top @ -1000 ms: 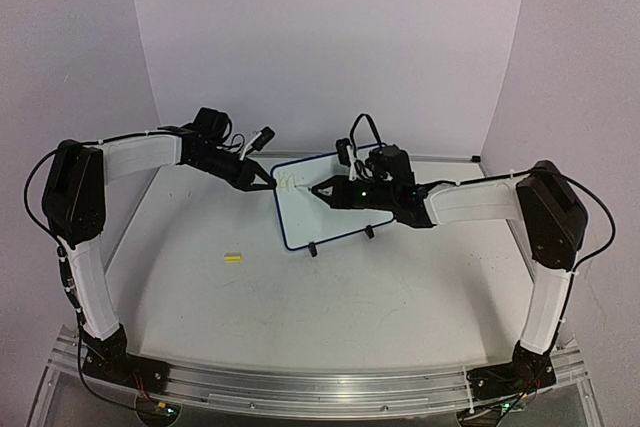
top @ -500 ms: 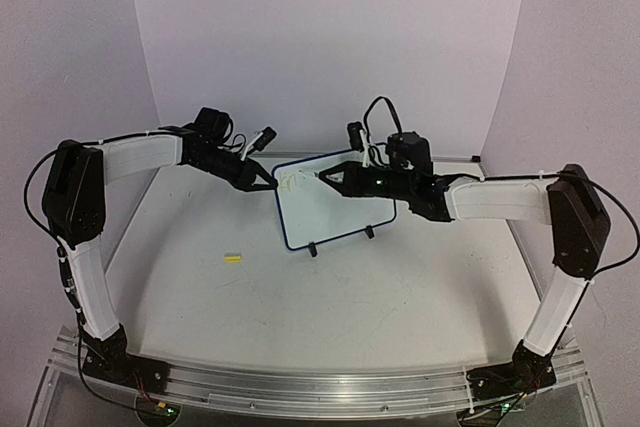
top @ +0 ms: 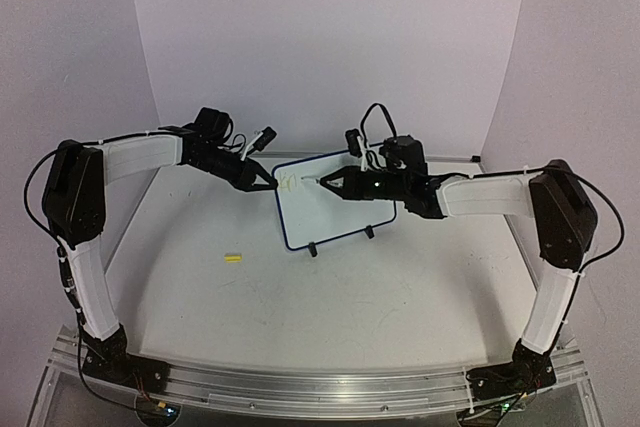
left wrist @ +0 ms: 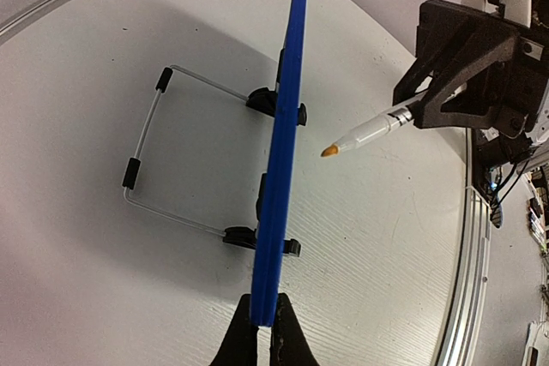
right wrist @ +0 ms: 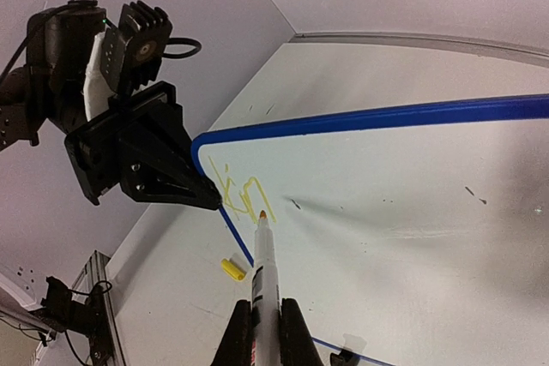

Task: Write a sentence on the whiteboard
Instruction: Write on the whiteboard with the whiteboard marker without the cap.

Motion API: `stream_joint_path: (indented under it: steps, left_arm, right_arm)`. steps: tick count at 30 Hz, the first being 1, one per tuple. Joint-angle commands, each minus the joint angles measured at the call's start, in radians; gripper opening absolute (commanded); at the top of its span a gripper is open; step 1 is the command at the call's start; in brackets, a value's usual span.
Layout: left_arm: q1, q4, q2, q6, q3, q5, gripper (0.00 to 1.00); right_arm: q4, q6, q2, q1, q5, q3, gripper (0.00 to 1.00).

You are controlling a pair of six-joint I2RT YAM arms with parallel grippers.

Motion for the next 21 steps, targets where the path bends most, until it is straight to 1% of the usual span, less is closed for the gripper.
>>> stream_joint_path:
  steps: [1, 9, 21]
  left_arm:
    - [-0.021, -0.053, -0.005, 0.02, 0.013, -0.026, 0.0]
    - [-0.02, -0.053, 0.0, 0.02, 0.015, -0.026, 0.0]
    - [-0.021, -0.054, 0.003, 0.021, 0.017, -0.025, 0.0]
  right_arm:
    - [0.02, -0.003, 0.028, 0.001, 0.007, 0.055, 0.0]
    - [0.02, 0.011, 0.052, -0.006, 0.056, 0.066, 0.0]
    - [0.019, -0.006, 0.069, -0.01, 0.049, 0.097, 0.0]
